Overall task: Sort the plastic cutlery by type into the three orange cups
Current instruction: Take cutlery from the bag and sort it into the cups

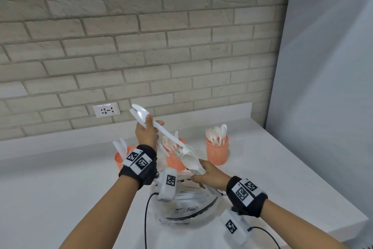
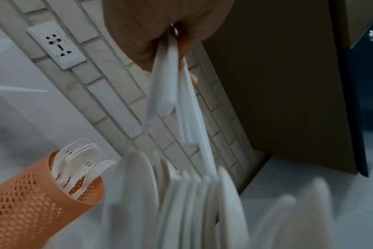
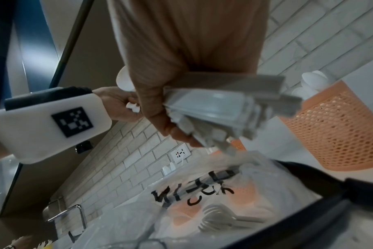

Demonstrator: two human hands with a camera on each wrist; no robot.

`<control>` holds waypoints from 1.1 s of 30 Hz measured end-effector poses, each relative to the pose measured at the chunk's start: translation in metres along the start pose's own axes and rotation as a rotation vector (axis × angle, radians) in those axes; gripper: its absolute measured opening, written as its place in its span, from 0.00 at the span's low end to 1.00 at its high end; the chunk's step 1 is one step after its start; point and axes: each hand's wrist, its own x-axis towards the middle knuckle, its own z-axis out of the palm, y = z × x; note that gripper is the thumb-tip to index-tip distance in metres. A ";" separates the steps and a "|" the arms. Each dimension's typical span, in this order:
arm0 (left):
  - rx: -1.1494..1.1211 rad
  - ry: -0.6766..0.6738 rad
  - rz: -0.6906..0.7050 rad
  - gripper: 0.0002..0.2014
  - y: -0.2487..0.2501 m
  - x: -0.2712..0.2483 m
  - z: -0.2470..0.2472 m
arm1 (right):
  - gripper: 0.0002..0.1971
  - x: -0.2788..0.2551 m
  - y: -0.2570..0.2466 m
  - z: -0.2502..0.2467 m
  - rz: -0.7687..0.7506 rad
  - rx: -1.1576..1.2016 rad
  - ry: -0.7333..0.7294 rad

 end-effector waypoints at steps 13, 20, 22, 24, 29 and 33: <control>0.013 -0.169 -0.304 0.15 -0.028 -0.016 -0.028 | 0.01 -0.003 -0.014 -0.005 0.055 0.460 -0.037; 0.122 -0.424 -0.438 0.19 -0.046 -0.031 -0.044 | 0.03 0.003 -0.010 -0.010 0.203 0.807 -0.046; 0.227 -0.421 -0.364 0.20 -0.045 -0.025 -0.051 | 0.05 0.005 -0.009 -0.012 0.252 0.862 -0.040; 0.293 -0.372 -0.295 0.20 -0.041 -0.015 -0.058 | 0.03 0.009 -0.010 -0.013 0.277 0.881 -0.045; 0.188 -0.077 -0.134 0.21 -0.019 0.029 -0.074 | 0.06 0.023 -0.010 -0.011 0.284 0.953 -0.048; 0.148 0.111 0.029 0.21 -0.001 0.066 -0.082 | 0.07 0.032 -0.013 -0.010 0.275 0.933 -0.060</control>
